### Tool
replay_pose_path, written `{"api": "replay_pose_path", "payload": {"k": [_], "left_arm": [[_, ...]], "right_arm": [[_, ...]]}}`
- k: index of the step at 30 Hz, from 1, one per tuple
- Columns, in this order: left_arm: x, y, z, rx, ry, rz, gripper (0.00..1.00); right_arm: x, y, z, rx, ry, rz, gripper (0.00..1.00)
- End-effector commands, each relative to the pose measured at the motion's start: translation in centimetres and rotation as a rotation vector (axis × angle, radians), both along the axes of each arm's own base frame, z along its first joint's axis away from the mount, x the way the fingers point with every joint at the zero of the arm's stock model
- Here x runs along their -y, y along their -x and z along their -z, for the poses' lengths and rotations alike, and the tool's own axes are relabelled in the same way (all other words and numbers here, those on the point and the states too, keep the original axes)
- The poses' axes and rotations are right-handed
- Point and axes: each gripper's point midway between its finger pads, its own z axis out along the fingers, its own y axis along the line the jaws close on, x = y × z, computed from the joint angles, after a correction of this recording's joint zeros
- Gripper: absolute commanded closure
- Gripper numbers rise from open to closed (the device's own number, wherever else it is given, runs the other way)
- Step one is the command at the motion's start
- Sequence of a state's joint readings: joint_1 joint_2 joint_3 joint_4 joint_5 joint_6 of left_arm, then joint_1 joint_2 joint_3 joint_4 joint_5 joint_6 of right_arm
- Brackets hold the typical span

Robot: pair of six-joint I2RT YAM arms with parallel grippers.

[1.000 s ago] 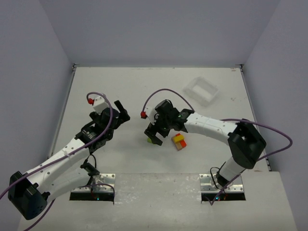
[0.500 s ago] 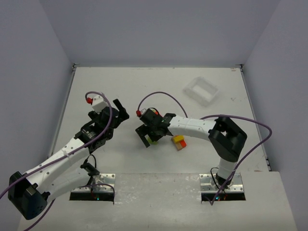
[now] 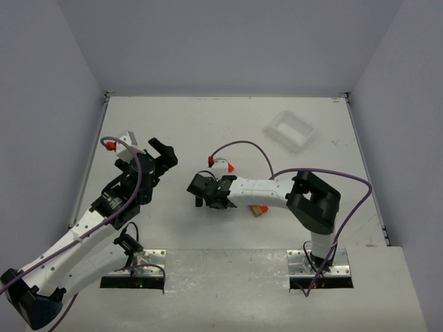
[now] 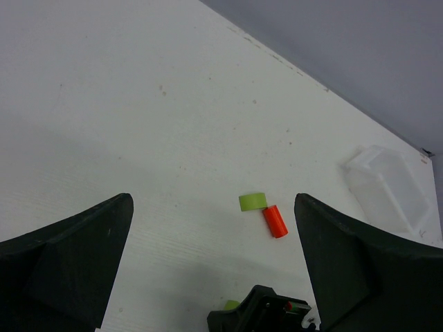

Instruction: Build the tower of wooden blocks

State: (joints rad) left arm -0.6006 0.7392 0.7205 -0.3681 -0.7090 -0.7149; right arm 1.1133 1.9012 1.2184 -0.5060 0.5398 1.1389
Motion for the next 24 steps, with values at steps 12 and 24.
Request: {"api": "replay_pose_path", "payload": {"k": [12,24], "left_arm": [[-0.3,0.0,0.5,0.019,0.008,-0.008,0.00],[-0.3,0.1,0.7,0.021,0.015,-0.005,0.00]], "right_arm": [[1.3,-1.3,0.6,0.091,-0.029,0.202,0.32],[1.4,-0.8,0.9,0.076,-0.003,0.181,0.59]]}}
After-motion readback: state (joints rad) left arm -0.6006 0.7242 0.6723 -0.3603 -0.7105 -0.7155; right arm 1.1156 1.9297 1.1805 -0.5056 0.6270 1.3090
